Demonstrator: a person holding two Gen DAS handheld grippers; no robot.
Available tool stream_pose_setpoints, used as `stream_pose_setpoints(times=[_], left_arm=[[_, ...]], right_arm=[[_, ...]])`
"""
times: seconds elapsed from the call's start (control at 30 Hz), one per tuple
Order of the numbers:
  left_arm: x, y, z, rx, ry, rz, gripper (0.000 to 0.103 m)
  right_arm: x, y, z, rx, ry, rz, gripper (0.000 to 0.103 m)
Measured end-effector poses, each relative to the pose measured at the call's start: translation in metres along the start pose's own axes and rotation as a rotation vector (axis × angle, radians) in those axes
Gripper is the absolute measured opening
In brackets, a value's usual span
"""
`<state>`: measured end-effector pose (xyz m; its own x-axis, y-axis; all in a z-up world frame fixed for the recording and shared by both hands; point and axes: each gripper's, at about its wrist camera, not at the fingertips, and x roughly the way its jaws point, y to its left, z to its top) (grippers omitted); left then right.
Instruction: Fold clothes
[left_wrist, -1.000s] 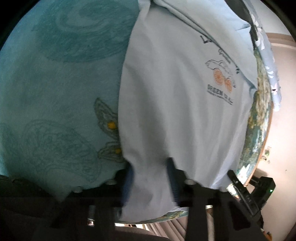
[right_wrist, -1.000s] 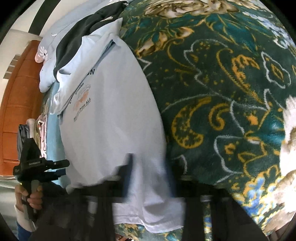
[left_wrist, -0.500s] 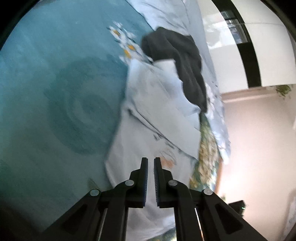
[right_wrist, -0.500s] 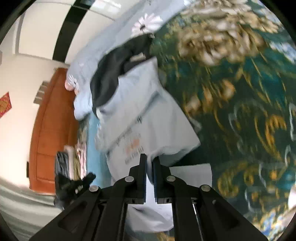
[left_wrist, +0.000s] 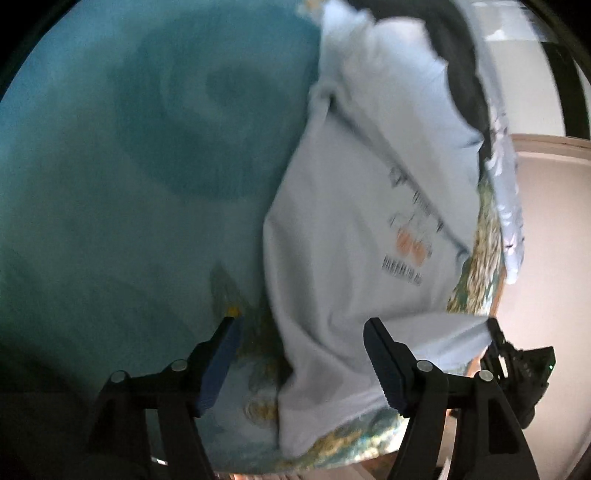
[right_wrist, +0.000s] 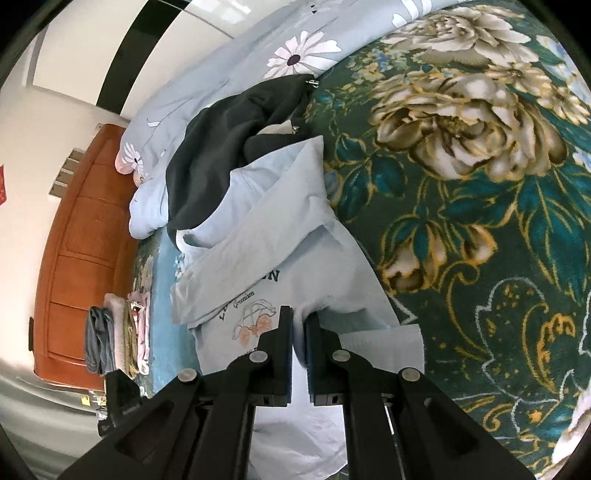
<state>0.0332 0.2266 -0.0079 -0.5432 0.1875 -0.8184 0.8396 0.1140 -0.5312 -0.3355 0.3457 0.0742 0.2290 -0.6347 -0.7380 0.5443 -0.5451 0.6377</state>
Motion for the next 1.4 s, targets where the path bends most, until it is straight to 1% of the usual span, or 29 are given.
stream_pose_setpoints(times=[0.1,0.13,0.17,0.2,0.23,0.27,0.33,0.4,0.43,0.5,0.6,0.7,0.73,0.77,0.87,0.93,1.0,1.03,1.07,1.13,1.2,1.23,1.27,1.33,1.4], left_arm=[[0.010,-0.012,-0.003,0.056,0.041,0.000,0.071],[0.010,-0.017,-0.005,0.082,0.043,-0.001,0.069],[0.010,-0.020,-0.007,0.104,0.043,-0.002,0.055],[0.010,-0.023,-0.008,0.121,0.046,-0.007,0.044],[0.010,-0.023,-0.009,0.129,0.052,-0.011,0.029],[0.010,-0.022,-0.009,0.131,0.058,-0.011,0.018],[0.009,-0.021,-0.008,0.133,0.058,-0.016,0.007],[0.004,-0.021,-0.004,0.133,0.032,-0.036,0.005],[-0.002,-0.019,-0.002,0.129,0.009,-0.059,0.004],[-0.018,-0.012,0.007,0.113,-0.061,-0.117,0.003],[-0.039,-0.006,0.026,0.095,-0.190,-0.143,0.003],[-0.064,-0.005,0.048,0.115,-0.354,-0.197,0.003],[-0.070,-0.004,0.054,0.120,-0.396,-0.212,0.003],[-0.071,-0.004,0.058,0.118,-0.408,-0.214,0.004],[-0.062,-0.002,0.067,0.094,-0.389,-0.192,0.005],[-0.049,-0.005,0.065,0.081,-0.351,-0.143,0.009],[-0.043,-0.008,0.063,0.089,-0.320,-0.105,0.021],[-0.041,-0.010,0.061,0.093,-0.310,-0.084,0.037],[-0.040,-0.010,0.058,0.098,-0.305,-0.063,0.049],[-0.037,-0.011,0.051,0.105,-0.285,-0.016,0.054],[-0.028,-0.011,0.048,0.101,-0.238,0.015,0.055],[-0.021,-0.010,0.047,0.095,-0.199,0.031,0.056],[-0.013,-0.010,0.047,0.090,-0.163,0.047,0.056],[0.001,-0.010,0.047,0.084,-0.101,0.087,0.055],[0.013,-0.011,0.049,0.081,-0.056,0.124,0.055]], right_arm=[[0.002,-0.003,-0.001,0.013,0.005,-0.005,0.006],[0.002,-0.004,-0.002,0.015,0.007,-0.006,0.006],[0.002,-0.004,-0.003,0.016,0.007,-0.007,0.006],[0.001,-0.004,-0.003,0.016,0.008,-0.007,0.006],[0.001,-0.005,-0.003,0.019,0.010,-0.007,0.006],[0.000,-0.006,-0.004,0.023,0.012,-0.007,0.006],[0.000,-0.008,-0.004,0.028,0.014,-0.003,0.006],[-0.001,-0.008,-0.004,0.026,0.020,-0.001,0.006],[-0.001,-0.008,-0.005,0.025,0.023,0.000,0.006],[-0.002,-0.008,-0.005,0.022,0.029,0.003,0.006],[-0.002,-0.006,-0.004,0.015,0.041,0.010,0.006],[0.000,-0.002,0.000,0.012,0.045,0.022,0.006],[0.001,0.000,0.002,0.013,0.043,0.028,0.006],[0.002,0.003,0.005,0.011,0.043,0.032,0.006],[0.010,0.013,0.011,-0.009,0.041,0.031,0.006],[0.016,0.019,0.014,-0.030,0.037,0.006,0.006],[0.023,0.019,0.018,-0.024,0.039,-0.015,0.006],[0.025,0.018,0.019,-0.020,0.037,-0.027,0.006],[0.027,0.016,0.021,-0.016,0.034,-0.040,0.008],[0.030,0.012,0.024,-0.009,0.028,-0.066,0.008],[0.027,0.007,0.024,0.001,0.013,-0.079,0.008],[0.024,0.004,0.024,0.010,0.005,-0.081,0.013],[0.021,-0.001,0.023,0.020,-0.003,-0.082,0.024],[0.017,-0.011,0.020,0.037,0.000,-0.084,0.035],[0.021,-0.019,0.014,0.045,0.029,-0.095,0.036]])
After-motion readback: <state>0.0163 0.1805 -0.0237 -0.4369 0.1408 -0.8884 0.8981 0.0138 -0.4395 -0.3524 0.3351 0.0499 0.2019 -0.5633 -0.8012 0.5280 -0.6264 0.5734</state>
